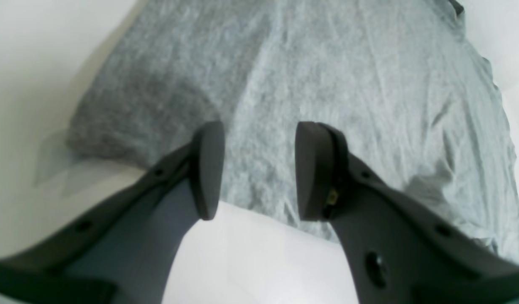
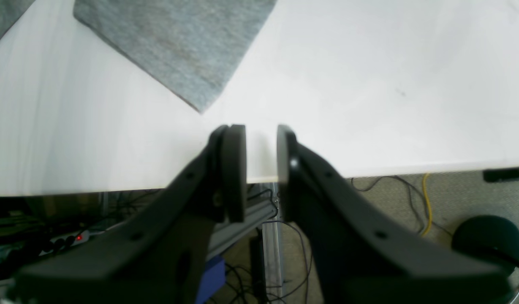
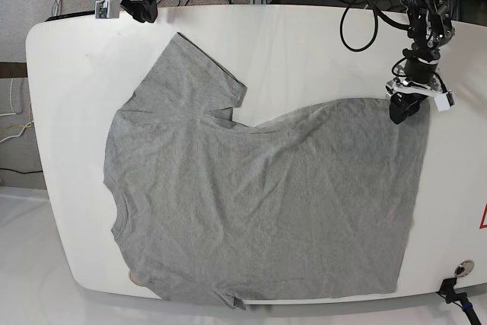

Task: Fold the T-shirt properly
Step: 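Lower the left gripper onto the shirt's shoulder corner, then move the right gripper to the sleeve and shoulder edge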

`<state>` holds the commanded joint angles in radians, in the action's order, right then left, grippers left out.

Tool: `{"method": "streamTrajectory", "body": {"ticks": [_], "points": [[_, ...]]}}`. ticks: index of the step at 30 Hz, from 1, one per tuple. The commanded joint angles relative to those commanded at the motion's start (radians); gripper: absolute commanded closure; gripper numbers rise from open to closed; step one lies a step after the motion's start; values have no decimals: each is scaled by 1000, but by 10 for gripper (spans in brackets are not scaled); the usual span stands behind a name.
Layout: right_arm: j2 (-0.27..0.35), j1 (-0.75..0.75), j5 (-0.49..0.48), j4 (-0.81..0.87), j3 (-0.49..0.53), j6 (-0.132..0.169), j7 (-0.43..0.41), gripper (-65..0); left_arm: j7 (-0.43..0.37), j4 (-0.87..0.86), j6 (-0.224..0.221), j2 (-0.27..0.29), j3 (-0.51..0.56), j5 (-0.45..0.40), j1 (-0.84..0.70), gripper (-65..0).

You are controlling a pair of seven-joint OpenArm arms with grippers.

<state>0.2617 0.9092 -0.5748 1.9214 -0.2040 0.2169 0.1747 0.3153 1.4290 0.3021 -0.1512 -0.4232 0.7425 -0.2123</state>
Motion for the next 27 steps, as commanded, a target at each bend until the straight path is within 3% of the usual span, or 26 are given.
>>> {"method": "streamTrajectory", "body": {"ticks": [27], "points": [[21,-97,12,-50,-1,0,14,-156,35,23,-7,-6,36,-55,25,-239]]}}
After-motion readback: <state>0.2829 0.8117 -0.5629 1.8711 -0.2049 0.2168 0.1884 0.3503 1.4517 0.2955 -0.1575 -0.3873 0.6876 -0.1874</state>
